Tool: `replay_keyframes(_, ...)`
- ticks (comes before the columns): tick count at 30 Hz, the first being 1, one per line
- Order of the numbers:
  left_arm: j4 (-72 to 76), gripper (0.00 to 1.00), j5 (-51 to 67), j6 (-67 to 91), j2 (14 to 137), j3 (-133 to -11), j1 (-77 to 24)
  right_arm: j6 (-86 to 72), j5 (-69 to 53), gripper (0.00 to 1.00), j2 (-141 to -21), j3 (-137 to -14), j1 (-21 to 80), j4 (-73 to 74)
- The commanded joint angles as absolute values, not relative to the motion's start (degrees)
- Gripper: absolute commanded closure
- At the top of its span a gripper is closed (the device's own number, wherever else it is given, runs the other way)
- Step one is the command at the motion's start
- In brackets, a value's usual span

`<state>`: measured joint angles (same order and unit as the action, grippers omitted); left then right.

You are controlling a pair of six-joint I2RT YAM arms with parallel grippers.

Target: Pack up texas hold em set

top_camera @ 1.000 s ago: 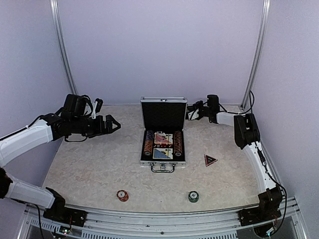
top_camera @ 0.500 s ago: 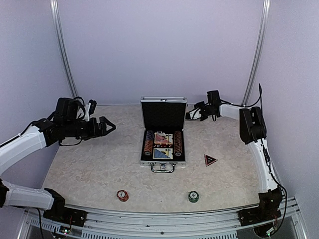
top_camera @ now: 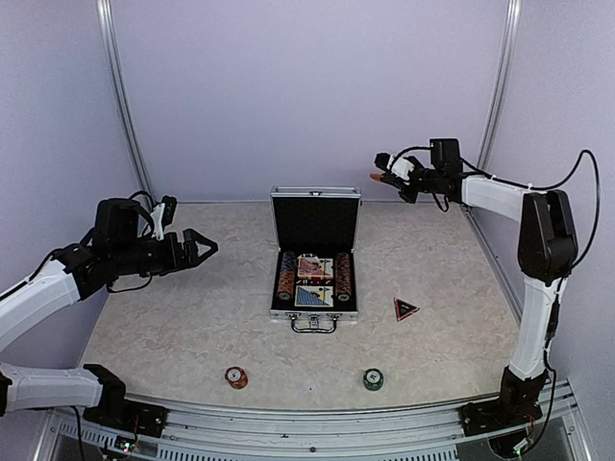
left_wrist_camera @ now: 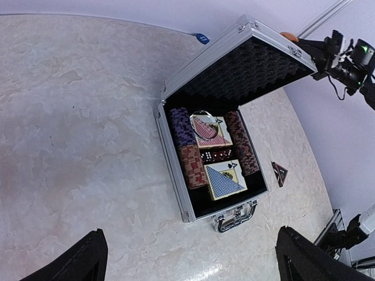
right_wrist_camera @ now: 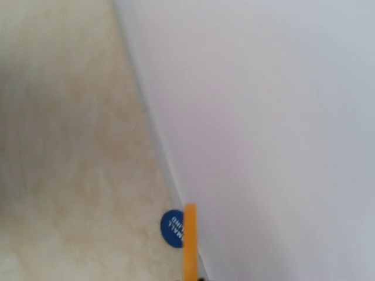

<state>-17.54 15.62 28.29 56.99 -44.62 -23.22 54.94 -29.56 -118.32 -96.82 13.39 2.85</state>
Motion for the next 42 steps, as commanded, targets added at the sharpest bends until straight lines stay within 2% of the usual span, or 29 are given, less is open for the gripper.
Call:
replay_keyframes(1, -13.9, 0.01, 15.9, 29.6, 55.3, -42.8, -23.5, 31.0, -25.7, 1.00, -109.3, -87.6, 13.6, -2.0)
replay_keyframes(5, -13.4, 0.01, 14.0, 29.7, 55.4, -41.4, -25.4, 12.0, -21.2, 1.00, -101.5, -79.3, 13.6, -3.3)
replay_keyframes(10, -12.1, 0.01, 10.5, 30.3, 56.3, -39.5, -29.5, -6.2, -23.5, 1.00, -95.9, -72.4, 13.6, 2.3)
replay_keyframes(16, -11.4, 0.01, 6.4, 30.7, 56.9, -39.3, -34.2, -9.8, -21.0, 1.00, -88.1, -64.8, 14.9, 12.6)
replay_keyframes(21, -10.7, 0.01, 5.6, 30.2, 56.4, -38.5, -34.8, -14.0, -15.1, 1.00, -81.7, -59.0, 15.2, 12.4)
replay_keyframes(25, -10.5, 0.01, 6.3, 31.7, 58.3, -39.3, -34.9, -18.8, -14.0, 1.00, -84.3, -57.8, 15.1, 13.2)
replay_keyframes(30, -10.1, 0.01, 5.3, 32.2, 60.1, -39.7, -35.2, -24.4, -15.4, 1.00, -88.5, -53.7, 13.7, 7.5)
replay_keyframes(42, -11.3, 0.01, 4.6, 33.2, 56.7, -38.6, -35.8, -32.3, -23.5, 1.00, -95.1, -51.3, 9.3, -3.4)
